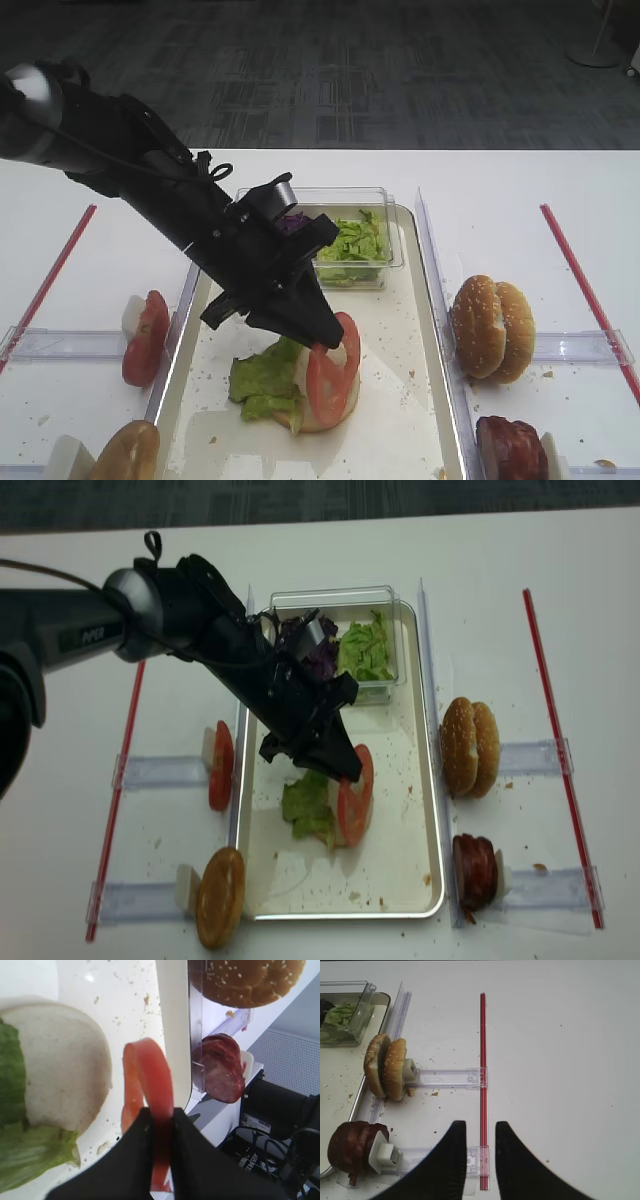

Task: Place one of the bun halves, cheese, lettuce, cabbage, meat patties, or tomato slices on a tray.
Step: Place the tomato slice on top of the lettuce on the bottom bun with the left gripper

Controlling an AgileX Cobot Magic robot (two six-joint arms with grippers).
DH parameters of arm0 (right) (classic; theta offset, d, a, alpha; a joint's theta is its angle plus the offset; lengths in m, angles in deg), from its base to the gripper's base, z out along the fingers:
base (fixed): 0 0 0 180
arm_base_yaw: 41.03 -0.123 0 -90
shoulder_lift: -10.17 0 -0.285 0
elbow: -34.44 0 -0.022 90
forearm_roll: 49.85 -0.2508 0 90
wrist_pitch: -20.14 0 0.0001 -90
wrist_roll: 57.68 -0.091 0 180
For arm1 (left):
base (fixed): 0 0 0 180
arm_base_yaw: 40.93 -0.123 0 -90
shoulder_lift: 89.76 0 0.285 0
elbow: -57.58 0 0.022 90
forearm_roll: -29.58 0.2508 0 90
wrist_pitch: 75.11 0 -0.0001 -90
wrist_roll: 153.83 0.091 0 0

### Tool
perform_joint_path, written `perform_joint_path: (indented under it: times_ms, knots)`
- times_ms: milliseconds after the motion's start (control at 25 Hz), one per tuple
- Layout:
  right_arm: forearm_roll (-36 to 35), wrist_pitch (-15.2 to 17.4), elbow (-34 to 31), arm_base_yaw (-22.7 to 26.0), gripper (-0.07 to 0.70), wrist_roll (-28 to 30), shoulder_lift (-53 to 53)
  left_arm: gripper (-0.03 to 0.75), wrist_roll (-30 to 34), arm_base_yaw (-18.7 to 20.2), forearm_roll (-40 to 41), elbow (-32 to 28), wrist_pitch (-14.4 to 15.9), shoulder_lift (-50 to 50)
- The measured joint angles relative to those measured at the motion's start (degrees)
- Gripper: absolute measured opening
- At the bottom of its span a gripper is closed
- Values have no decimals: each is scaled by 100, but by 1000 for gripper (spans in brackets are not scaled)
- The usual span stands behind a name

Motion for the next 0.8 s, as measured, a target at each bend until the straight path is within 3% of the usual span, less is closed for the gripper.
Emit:
perform_joint_path:
  times_ms: [360, 800]
  knots:
    - [0, 0, 0, 0, 193, 0, 0, 41, 26, -303, 21, 0, 0, 0]
    - [0, 0, 0, 0, 193, -11, 0, 41, 88, -317, 44, 0, 0, 0]
